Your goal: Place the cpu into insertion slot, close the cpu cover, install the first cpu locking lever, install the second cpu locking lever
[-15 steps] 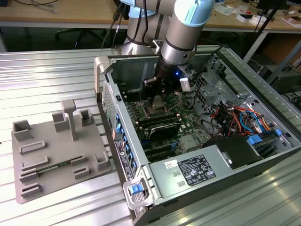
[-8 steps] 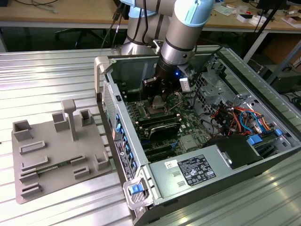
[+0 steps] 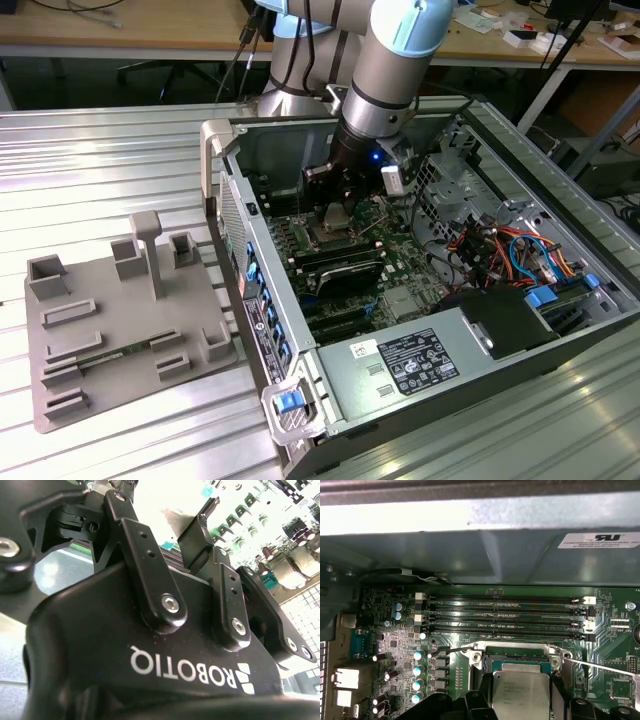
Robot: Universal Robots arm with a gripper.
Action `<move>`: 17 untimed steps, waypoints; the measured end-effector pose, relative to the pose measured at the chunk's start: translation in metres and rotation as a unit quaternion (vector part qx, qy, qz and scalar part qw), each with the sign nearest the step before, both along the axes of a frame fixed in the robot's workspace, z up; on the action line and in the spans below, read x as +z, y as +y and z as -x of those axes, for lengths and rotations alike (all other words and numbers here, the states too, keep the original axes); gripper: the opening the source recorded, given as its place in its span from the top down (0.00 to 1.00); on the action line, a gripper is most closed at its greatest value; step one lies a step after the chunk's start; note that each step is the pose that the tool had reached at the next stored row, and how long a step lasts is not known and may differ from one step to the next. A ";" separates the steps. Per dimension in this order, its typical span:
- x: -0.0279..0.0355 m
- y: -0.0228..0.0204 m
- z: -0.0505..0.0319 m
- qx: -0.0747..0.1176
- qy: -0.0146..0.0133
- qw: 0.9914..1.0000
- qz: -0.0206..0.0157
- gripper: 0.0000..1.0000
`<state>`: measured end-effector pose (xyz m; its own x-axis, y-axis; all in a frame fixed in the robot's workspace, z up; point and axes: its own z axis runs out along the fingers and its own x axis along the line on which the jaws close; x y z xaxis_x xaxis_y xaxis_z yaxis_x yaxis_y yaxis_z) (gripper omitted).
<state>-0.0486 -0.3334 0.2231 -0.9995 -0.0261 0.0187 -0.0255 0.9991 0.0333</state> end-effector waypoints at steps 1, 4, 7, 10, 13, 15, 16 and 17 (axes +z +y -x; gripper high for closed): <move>0.0000 0.0000 0.0000 -0.002 0.000 1.000 0.000 0.45; -0.0001 0.0000 0.0000 -0.008 0.000 1.000 0.000 0.45; -0.0003 0.0000 0.0000 -0.024 0.000 1.000 0.000 0.45; -0.0004 -0.0001 0.0000 -0.032 0.000 0.999 0.000 0.45; -0.0005 -0.0001 0.0000 -0.037 0.000 0.999 0.001 0.45; -0.0005 -0.0001 0.0000 -0.039 0.000 0.999 0.001 0.45; -0.0006 -0.0001 0.0000 -0.040 0.000 0.999 0.001 0.45; -0.0007 -0.0001 0.0000 -0.041 0.000 0.999 0.001 0.45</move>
<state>-0.0486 -0.3335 0.2224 -0.9982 0.0563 0.0187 0.0569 0.9979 0.0322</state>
